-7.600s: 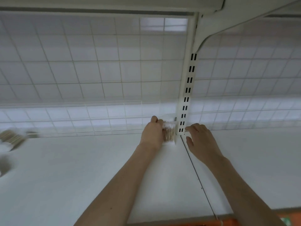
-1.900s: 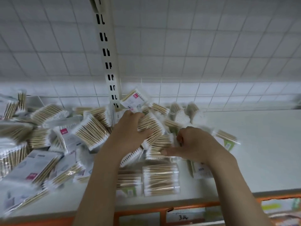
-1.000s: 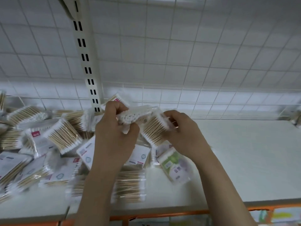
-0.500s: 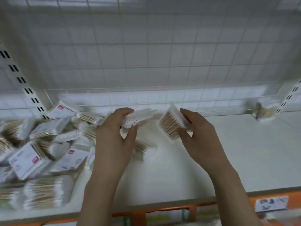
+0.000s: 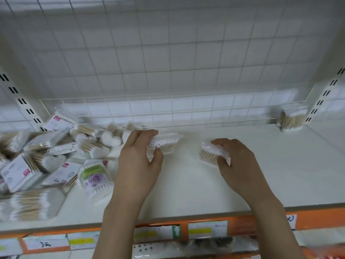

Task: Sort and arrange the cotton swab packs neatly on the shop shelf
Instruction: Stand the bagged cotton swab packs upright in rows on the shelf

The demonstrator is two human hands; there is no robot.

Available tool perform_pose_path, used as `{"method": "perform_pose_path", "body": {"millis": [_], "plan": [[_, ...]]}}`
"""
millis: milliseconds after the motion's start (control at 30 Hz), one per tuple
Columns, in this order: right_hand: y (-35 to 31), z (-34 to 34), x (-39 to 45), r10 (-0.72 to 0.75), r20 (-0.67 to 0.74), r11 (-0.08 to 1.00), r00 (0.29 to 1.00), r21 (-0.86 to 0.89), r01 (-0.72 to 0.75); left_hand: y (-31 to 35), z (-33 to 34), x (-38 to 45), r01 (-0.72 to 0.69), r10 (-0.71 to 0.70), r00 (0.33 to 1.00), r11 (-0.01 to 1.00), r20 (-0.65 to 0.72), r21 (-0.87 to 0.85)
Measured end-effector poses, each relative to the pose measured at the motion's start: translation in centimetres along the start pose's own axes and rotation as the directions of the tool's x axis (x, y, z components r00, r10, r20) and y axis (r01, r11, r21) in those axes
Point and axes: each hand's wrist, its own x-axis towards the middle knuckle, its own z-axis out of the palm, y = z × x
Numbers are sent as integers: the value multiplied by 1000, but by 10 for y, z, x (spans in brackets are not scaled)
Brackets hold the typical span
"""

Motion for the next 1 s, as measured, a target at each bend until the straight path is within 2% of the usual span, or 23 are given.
{"method": "perform_pose_path", "body": {"millis": [200,367,567,700,1000], "plan": [[13,-18,-11,-17,-16,1000,1000,-23,17,10,27,3,-45,48,997,998,61,-47],[34,-35,-35,45,-118,998,992,-33,-49,27,57,-3,-102,118,979,990,167,-101],[75,-61,-39,84,-213,990,974,-89,-105,58,92,0,-108,136,972,983,189,-150],[115,-77,-27,74,-190,989,979,-115,-97,79,117,3,-76,102,980,985,170,-154],[212,-138,12,-43,-90,971,995,-237,20,139,184,-20,14,10,989,988,147,-155]]}}
